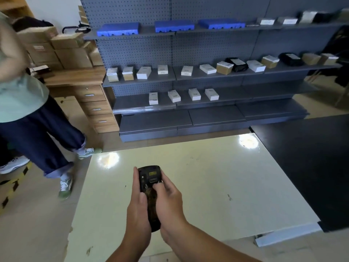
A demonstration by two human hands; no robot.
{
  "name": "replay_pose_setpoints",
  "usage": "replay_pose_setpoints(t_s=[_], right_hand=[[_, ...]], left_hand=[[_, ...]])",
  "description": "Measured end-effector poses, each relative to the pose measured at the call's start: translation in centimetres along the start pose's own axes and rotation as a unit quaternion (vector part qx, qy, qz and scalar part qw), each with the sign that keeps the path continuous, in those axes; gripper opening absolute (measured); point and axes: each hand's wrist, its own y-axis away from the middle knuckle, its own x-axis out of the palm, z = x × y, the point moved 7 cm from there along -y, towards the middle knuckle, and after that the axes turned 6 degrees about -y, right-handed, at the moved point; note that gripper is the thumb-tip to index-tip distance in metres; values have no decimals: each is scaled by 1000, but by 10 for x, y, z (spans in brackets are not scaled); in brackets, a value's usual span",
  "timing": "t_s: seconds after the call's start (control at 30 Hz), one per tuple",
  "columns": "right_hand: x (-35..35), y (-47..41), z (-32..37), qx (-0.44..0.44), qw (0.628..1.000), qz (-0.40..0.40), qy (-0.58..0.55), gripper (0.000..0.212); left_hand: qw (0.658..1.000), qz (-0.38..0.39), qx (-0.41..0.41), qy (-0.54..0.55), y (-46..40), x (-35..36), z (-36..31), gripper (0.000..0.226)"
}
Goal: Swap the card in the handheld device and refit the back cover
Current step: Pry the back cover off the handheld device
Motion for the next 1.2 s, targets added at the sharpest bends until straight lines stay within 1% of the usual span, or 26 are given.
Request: replay_pose_setpoints(t_s=[0.03, 0.07, 0.17, 0.3, 0.43, 0.57, 0.7, 0.77, 0.8, 0.83, 0.87, 0.9, 0.93, 0.97, 1.03, 1.07, 1.13, 1.17, 1.2], right_hand=[[1, -1, 1, 3, 1000, 0, -3, 46], [2, -1, 2, 8, 1000, -3, -6, 46], [6, -6, 6, 31, 999, -12, -16, 44], [11, -11, 10, 63, 997, -31, -37, 34], [9, -17, 6, 83, 994, -57, -44, 31], [3, -22, 3, 102, 991, -71, -51, 29], [1, -25, 2, 117, 991, -50, -42, 28], [2, -23, 6, 111, 992, -27, -46, 33], [2, -21, 7, 103, 994, -16, -45, 39], [2, -19, 8, 87, 995, -13, -40, 44], [1, -15, 7, 61, 998, -15, -21, 47], [-1, -10, 5, 27, 999, -18, 17, 46], [0, -3, 3, -12, 998, -9, 66, 46], [2, 1, 1, -52, 991, 13, 121, 46], [11, 6, 1, -122, 969, 65, 207, 44], [15, 6, 4, -143, 959, 83, 232, 47], [21, -2, 10, -165, 938, 102, 287, 62], [25, -5, 11, -174, 925, 102, 323, 67], [27, -6, 12, -190, 910, 98, 354, 67]], left_hand=[[1000, 5, 11, -14, 0, -1, 1, 69], [999, 7, 23, -34, 0, -2, 1, 72], [994, 5, 51, -92, 0, -2, -4, 61], [984, 11, 80, -158, -2, -6, -8, 65], [981, 24, 78, -178, -4, -5, -7, 70], [976, 34, 93, -194, 1, -3, -3, 71], [976, 33, 93, -193, 2, -4, 0, 69], [977, 27, 83, -192, 2, -4, -1, 67], [982, 21, 57, -177, -1, -6, 3, 69], [992, 2, -3, -124, -5, -8, 8, 77], [995, -26, -86, -47, -8, -12, 18, 87], [987, -48, -152, 22, -10, -14, 25, 94], [977, -64, -185, 79, -13, -17, 26, 95], [970, -76, -201, 114, -15, -19, 25, 90], [963, -95, -207, 147, -17, -25, 18, 77], [964, -91, -198, 153, -17, -26, 14, 69], [971, -72, -165, 156, -17, -25, 5, 49], [973, -55, -153, 161, -17, -22, 2, 46], [974, -43, -147, 168, -15, -19, -2, 52]])
